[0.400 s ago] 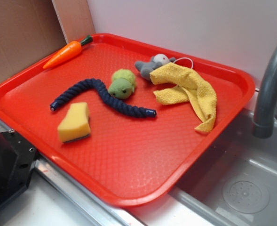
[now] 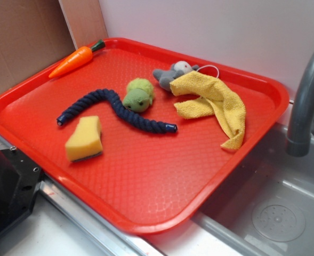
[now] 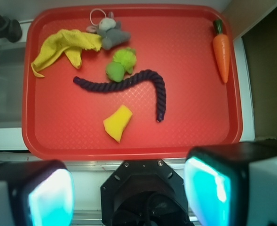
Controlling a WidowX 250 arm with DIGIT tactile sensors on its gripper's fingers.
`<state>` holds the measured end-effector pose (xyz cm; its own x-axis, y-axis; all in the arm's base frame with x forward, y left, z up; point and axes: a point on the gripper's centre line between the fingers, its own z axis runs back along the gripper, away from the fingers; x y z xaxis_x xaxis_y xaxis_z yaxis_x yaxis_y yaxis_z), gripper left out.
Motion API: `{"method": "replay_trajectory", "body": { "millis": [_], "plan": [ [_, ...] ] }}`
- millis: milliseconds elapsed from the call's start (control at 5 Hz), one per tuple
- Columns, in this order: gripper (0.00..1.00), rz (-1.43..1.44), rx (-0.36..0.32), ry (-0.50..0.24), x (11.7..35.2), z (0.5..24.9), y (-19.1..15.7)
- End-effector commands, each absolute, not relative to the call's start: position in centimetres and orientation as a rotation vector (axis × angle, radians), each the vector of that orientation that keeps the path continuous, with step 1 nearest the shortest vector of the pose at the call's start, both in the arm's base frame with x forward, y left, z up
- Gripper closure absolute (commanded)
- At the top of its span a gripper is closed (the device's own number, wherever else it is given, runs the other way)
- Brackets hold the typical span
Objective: Grab the green animal.
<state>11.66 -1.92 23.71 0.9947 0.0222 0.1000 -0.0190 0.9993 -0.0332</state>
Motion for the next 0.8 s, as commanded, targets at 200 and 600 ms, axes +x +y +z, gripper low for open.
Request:
{"method": "replay_trajectory", "body": {
  "millis": [200, 600],
  "plan": [
    [0.0, 0.684, 0.064, -0.224, 19.5, 15.3, -0.8],
    [0.0, 0.703, 0.056, -0.288, 22.3, 13.3, -1.2]
  ]
}}
